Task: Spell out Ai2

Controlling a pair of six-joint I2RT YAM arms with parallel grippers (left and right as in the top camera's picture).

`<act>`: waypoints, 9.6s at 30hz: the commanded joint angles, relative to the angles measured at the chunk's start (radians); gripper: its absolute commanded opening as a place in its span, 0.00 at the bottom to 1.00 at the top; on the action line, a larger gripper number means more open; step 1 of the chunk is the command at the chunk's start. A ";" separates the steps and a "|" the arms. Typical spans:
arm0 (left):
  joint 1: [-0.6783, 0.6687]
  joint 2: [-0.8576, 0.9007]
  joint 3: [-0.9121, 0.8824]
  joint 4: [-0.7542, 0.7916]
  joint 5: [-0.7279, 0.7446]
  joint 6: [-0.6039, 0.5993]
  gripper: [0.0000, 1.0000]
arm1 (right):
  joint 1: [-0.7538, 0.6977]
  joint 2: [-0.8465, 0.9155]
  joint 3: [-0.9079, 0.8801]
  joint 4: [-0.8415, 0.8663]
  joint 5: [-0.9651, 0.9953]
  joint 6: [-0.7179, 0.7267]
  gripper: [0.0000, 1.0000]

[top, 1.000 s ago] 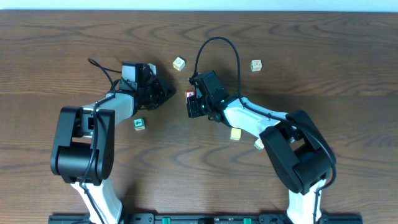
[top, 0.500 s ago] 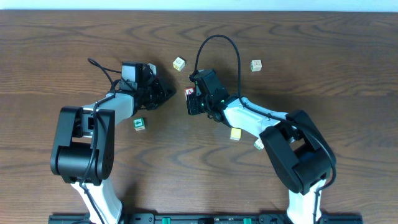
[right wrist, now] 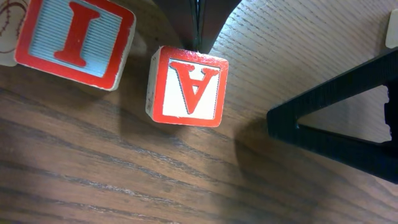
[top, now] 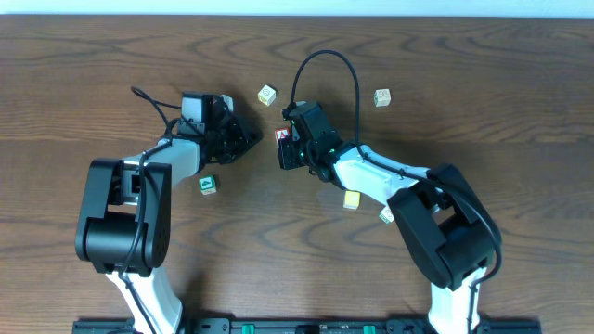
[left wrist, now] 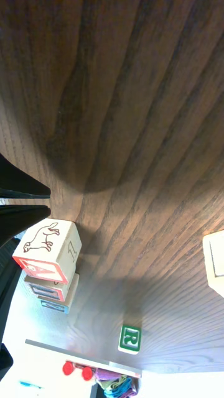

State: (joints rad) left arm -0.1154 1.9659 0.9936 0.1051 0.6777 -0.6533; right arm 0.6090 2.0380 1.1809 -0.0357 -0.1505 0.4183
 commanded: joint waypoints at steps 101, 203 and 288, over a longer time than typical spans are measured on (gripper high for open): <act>-0.036 0.147 0.059 0.098 0.101 -0.063 0.06 | -0.340 0.074 0.044 -0.161 -0.381 0.076 0.01; -0.238 -1.463 -0.160 -0.940 -0.426 0.361 0.95 | 0.058 -1.319 -0.345 -0.877 0.135 0.232 0.99; 0.102 -1.962 -0.824 -0.789 -0.329 0.920 0.95 | -0.384 -1.852 -0.839 -0.601 0.335 -0.321 0.99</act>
State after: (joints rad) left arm -0.0196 0.0109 0.1745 -0.6846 0.3374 0.2508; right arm 0.2478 0.2440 0.3923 -0.6411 0.2314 0.1253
